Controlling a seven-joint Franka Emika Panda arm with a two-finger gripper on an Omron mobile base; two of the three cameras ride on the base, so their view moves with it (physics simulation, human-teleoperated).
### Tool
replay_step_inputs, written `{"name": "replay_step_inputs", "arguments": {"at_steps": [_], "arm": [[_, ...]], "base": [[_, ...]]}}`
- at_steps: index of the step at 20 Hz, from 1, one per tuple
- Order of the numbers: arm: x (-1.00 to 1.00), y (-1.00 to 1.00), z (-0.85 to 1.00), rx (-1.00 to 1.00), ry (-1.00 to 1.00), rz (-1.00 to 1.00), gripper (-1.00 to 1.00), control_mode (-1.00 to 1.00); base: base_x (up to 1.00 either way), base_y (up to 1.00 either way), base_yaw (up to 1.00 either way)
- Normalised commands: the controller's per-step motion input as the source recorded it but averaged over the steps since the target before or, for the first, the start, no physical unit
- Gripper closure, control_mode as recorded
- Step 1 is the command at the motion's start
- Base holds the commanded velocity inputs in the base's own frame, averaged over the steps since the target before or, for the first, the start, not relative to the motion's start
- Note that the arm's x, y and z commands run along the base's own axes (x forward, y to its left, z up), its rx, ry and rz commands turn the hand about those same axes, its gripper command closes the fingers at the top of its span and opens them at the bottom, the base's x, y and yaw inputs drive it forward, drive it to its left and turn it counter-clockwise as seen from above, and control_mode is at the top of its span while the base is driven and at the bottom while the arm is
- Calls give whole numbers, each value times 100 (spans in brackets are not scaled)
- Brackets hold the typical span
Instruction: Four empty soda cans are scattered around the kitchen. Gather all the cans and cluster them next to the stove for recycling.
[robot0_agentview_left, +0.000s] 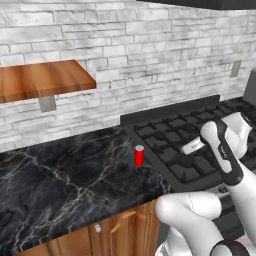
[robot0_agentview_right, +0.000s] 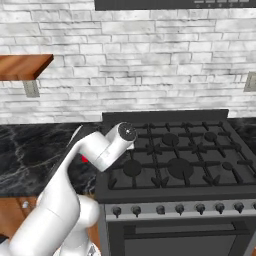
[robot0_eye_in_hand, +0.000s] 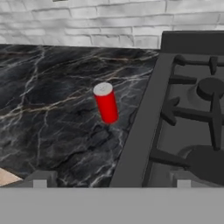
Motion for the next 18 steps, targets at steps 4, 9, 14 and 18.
{"name": "replay_step_inputs", "arguments": {"at_steps": [4,9,14,18], "arm": [[-53,-27,-6,3,-12,0,-100,100],[0,0,0,0,0,0,-100,100],[0,0,0,0,0,0,-100,100],[0,0,0,0,0,0,-100,100]], "base": [[-25,-13,0],[-100,-56,2],[-42,-82,-9],[19,-98,-16]]}}
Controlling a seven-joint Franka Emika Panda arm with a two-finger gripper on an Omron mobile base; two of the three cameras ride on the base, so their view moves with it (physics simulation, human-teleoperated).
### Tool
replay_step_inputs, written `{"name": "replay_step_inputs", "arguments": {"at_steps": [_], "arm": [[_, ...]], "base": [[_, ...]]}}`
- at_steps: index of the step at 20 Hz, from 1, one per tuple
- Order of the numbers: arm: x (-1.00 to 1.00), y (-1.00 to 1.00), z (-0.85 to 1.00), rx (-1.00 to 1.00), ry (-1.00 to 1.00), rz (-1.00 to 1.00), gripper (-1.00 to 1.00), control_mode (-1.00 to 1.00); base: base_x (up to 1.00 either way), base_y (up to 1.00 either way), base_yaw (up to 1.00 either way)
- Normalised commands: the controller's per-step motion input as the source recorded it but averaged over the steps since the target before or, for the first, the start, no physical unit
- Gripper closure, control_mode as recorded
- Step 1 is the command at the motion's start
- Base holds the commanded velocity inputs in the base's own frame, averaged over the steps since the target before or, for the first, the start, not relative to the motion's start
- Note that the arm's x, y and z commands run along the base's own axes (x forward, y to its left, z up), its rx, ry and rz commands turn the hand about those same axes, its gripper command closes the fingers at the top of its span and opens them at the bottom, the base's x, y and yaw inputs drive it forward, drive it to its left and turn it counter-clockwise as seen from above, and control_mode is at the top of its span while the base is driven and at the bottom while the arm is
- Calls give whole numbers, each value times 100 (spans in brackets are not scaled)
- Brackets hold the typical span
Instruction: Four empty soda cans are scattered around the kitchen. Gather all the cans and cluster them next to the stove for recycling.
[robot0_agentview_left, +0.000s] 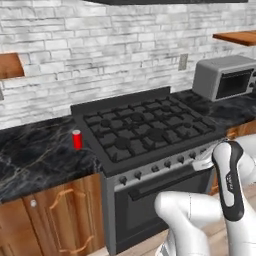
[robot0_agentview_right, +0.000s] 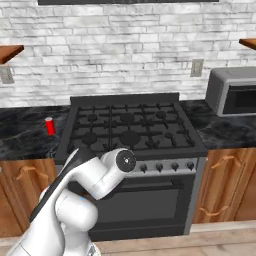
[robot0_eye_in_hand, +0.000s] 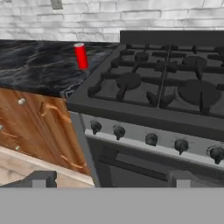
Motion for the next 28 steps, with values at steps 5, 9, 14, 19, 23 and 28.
{"name": "replay_step_inputs", "arguments": {"at_steps": [5,9,14,19,23,28], "arm": [[0,0,0,0,0,0,-100,100],[0,0,0,0,0,0,-100,100],[0,0,0,0,0,0,-100,100],[0,0,0,0,0,0,-100,100],[0,0,0,0,0,0,-100,100],[0,0,0,0,0,0,-100,100]], "base": [[34,-97,-14],[37,-97,-13],[42,-98,-11],[19,-80,-27],[11,-45,-40],[7,-14,-47]]}}
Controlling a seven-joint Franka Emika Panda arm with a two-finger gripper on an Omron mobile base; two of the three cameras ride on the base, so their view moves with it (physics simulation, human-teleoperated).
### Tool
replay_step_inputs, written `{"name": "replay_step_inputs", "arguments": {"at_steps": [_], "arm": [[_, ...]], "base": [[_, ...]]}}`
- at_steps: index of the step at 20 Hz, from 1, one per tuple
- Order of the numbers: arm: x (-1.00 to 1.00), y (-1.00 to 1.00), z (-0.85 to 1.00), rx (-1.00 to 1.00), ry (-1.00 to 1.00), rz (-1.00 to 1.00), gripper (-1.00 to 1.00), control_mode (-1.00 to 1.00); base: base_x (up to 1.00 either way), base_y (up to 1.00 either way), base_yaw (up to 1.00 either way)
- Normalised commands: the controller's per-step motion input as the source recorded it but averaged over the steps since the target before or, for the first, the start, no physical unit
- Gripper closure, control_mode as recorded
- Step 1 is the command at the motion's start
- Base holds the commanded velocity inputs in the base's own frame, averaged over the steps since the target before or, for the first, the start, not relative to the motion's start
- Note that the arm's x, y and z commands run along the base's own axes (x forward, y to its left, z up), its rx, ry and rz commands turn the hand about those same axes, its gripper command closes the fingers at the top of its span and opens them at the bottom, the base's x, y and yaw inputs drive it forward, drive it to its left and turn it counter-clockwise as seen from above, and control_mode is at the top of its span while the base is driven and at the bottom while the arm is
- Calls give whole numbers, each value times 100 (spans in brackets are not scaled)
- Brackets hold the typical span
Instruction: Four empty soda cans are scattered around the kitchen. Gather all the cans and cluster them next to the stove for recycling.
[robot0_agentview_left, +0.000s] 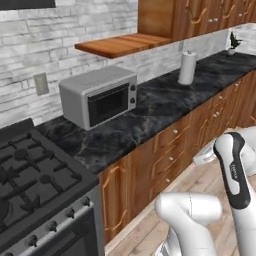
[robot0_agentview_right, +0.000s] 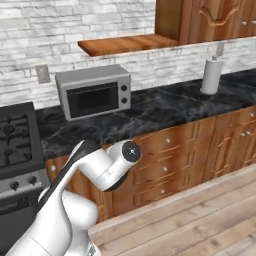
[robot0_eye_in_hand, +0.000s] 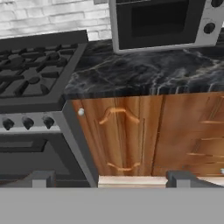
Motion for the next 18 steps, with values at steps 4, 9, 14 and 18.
{"name": "replay_step_inputs", "arguments": {"at_steps": [4,9,14,18], "arm": [[0,0,0,0,0,0,-100,100],[0,0,0,0,0,0,-100,100],[0,0,0,0,0,0,-100,100],[0,0,0,0,0,0,-100,100]], "base": [[5,-1,-50],[3,0,-50],[4,0,-50],[6,0,-49]]}}
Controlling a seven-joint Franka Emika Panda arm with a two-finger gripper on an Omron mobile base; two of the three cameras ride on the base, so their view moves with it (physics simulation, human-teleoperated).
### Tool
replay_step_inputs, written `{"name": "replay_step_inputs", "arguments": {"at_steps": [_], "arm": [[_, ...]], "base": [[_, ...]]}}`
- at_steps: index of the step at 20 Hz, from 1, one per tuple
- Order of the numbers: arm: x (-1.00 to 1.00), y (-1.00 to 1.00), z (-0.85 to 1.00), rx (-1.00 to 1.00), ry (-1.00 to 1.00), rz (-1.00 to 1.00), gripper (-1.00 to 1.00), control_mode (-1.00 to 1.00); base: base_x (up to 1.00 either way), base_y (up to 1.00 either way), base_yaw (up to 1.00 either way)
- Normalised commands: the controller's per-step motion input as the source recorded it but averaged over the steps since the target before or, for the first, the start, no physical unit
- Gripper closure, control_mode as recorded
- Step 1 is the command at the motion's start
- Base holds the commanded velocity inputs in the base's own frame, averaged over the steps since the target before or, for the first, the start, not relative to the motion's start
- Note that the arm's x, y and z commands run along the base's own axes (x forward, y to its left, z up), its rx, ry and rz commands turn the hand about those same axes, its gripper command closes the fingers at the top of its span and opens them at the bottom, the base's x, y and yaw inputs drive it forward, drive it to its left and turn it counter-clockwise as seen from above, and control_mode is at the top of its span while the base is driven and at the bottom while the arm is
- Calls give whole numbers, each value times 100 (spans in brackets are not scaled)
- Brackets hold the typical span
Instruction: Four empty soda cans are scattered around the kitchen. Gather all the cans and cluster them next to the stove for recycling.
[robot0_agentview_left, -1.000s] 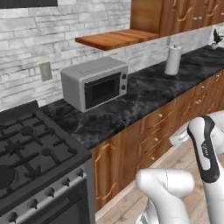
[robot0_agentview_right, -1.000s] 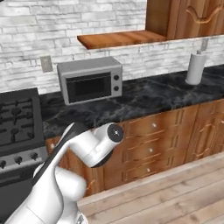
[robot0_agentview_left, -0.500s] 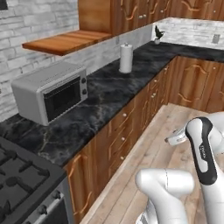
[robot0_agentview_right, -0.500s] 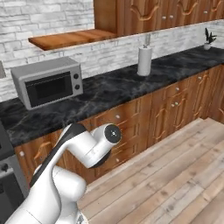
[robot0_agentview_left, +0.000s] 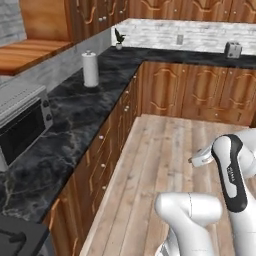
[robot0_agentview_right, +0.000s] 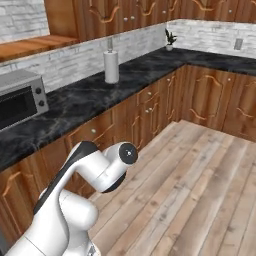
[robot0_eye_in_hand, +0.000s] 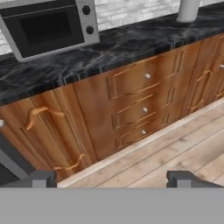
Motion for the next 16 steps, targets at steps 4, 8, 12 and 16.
{"name": "replay_step_inputs", "arguments": {"at_steps": [4,8,12,16], "arm": [[0,0,0,0,0,0,-100,100],[0,0,0,0,0,0,-100,100],[0,0,0,0,0,0,-100,100],[0,0,0,0,0,0,-100,100]], "base": [[7,-2,-49],[77,17,-24],[100,23,-9],[100,16,-10]]}}
